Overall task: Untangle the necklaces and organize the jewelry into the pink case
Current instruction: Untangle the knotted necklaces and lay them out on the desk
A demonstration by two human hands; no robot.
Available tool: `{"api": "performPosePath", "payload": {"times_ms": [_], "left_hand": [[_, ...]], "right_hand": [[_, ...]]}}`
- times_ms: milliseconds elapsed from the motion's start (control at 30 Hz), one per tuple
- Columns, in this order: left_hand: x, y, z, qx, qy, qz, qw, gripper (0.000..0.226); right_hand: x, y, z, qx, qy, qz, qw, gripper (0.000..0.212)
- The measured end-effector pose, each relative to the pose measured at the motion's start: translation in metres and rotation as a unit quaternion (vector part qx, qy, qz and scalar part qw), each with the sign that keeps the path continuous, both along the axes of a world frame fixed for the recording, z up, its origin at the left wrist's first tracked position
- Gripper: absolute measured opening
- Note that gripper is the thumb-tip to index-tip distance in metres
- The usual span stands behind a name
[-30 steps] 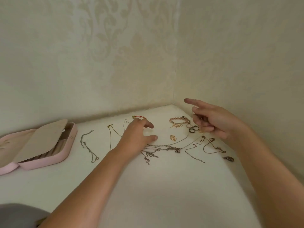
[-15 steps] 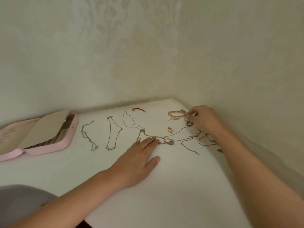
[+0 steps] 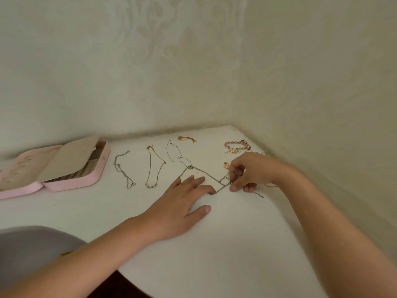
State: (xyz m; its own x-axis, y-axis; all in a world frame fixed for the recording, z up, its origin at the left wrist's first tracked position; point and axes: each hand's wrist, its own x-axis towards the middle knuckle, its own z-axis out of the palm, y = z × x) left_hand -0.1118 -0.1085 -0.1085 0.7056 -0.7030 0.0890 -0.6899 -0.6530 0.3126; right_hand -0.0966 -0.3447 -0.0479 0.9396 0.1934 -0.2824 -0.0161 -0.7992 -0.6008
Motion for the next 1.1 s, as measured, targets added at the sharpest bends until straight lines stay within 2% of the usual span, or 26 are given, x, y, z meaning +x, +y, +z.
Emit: {"api": "performPosePath", "payload": {"times_ms": [200,300,433,567,733,867,1000,1100], "left_hand": [[-0.003,0.003,0.004,-0.003,0.013,-0.015,1.0,0.036],[-0.005,0.006,0.004,0.002,0.022,-0.018,1.0,0.036],[-0.006,0.009,0.003,0.006,0.018,-0.023,1.0,0.043],[-0.006,0.011,0.003,0.01,0.015,-0.024,1.0,0.041],[-0.007,0.012,0.003,0.018,0.014,-0.025,0.999,0.042],[-0.009,0.017,0.001,0.02,0.015,-0.027,0.999,0.052],[-0.01,0.021,0.0,0.023,0.01,-0.028,0.999,0.061],[-0.011,0.021,0.0,0.019,0.011,-0.027,0.999,0.063]], "right_hand": [[-0.004,0.004,0.002,0.015,0.004,-0.01,1.0,0.02],[-0.006,0.008,0.004,0.012,-0.001,-0.018,1.0,0.027],[-0.011,0.018,0.005,-0.01,-0.021,-0.005,1.0,0.015],[-0.02,0.029,0.001,0.006,-0.043,-0.018,0.999,0.021],[-0.025,0.038,-0.001,0.008,-0.051,-0.059,0.997,0.011],[-0.024,0.039,0.001,0.014,-0.024,-0.113,0.993,0.019],[-0.025,0.043,0.003,-0.019,-0.017,-0.118,0.993,0.007],[-0.028,0.044,0.004,-0.016,-0.025,-0.133,0.991,0.008]]}}
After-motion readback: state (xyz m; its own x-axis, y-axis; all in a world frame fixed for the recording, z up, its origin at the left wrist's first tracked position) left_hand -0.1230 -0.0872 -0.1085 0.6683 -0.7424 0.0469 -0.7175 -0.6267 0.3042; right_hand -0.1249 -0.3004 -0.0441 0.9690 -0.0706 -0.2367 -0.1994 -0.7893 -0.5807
